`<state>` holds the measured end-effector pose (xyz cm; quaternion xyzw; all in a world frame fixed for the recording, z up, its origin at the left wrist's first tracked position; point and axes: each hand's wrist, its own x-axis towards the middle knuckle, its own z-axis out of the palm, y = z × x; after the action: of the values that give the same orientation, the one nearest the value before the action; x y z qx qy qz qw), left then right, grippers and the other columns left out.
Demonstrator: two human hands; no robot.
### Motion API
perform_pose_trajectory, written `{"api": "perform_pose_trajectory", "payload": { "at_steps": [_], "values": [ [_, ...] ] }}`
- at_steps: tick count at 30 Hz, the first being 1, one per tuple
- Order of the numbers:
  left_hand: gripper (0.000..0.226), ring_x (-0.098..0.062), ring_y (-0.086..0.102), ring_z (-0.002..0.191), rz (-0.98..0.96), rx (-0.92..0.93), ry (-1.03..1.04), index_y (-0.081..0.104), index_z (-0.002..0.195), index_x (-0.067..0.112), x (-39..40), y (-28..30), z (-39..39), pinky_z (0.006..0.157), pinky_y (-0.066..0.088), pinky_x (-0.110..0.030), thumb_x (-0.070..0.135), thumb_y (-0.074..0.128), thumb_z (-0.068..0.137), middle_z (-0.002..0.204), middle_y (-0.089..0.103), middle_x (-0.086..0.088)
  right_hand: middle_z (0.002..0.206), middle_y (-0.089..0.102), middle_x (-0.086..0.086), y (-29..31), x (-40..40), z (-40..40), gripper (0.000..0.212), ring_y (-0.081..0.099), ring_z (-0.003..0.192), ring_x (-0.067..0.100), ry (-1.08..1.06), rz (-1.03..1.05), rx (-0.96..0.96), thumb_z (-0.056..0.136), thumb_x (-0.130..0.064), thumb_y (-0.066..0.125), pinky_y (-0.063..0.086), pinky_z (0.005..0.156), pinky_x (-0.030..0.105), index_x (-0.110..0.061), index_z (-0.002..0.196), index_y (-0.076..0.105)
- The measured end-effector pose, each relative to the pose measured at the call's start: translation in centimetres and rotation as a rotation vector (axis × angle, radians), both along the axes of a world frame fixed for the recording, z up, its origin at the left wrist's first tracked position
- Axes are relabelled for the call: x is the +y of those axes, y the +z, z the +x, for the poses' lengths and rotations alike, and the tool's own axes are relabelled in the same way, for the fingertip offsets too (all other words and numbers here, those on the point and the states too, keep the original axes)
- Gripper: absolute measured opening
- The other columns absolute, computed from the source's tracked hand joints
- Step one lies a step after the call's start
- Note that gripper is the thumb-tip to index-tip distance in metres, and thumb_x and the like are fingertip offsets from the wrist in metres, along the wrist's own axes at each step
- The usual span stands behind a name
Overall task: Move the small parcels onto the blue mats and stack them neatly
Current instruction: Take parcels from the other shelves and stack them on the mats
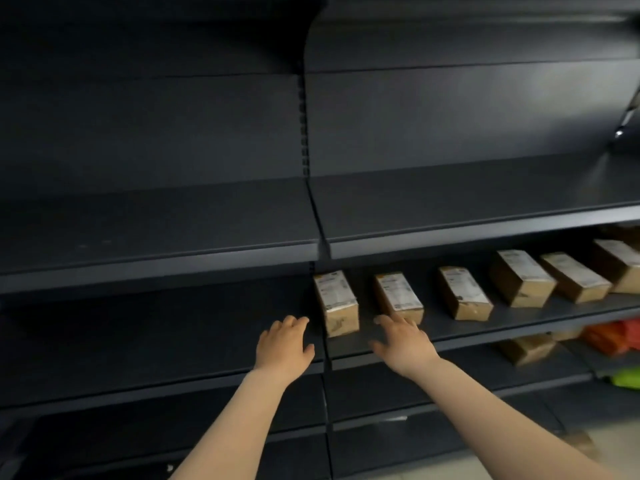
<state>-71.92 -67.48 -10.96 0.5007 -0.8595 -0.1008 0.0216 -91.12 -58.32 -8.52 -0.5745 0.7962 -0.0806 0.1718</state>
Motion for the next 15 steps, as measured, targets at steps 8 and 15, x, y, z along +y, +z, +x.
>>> {"api": "perform_pose_trajectory", "payload": {
  "at_steps": [8, 15],
  "values": [
    [0.056, -0.027, 0.044, 0.124, 0.057, 0.089, 0.078, 0.031, 0.141, 0.021, -2.7, -2.4, -6.1, 0.095, 0.043, -0.04, 0.041, 0.047, 0.092, 0.139, 0.043, -0.005, 0.146, 0.037, 0.008, -1.9, -1.0, -7.2, 0.056, 0.034, 0.133, 0.029, -0.167, 0.047, -0.138, 0.092, -0.04, 0.051, 0.037, 0.105, 0.044, -0.022, 0.142, 0.035],
    [0.062, -0.031, 0.038, 0.127, 0.111, 0.138, 0.171, 0.027, 0.143, 0.022, -7.5, -5.4, -10.1, 0.093, 0.043, -0.044, 0.045, 0.049, 0.09, 0.142, 0.036, -0.009, 0.14, 0.04, 0.007, -4.1, -4.9, -11.2, 0.056, 0.042, 0.126, 0.027, -0.257, 0.066, -0.175, 0.091, -0.039, 0.052, 0.045, 0.096, 0.039, -0.022, 0.141, 0.036]
  ]
}}
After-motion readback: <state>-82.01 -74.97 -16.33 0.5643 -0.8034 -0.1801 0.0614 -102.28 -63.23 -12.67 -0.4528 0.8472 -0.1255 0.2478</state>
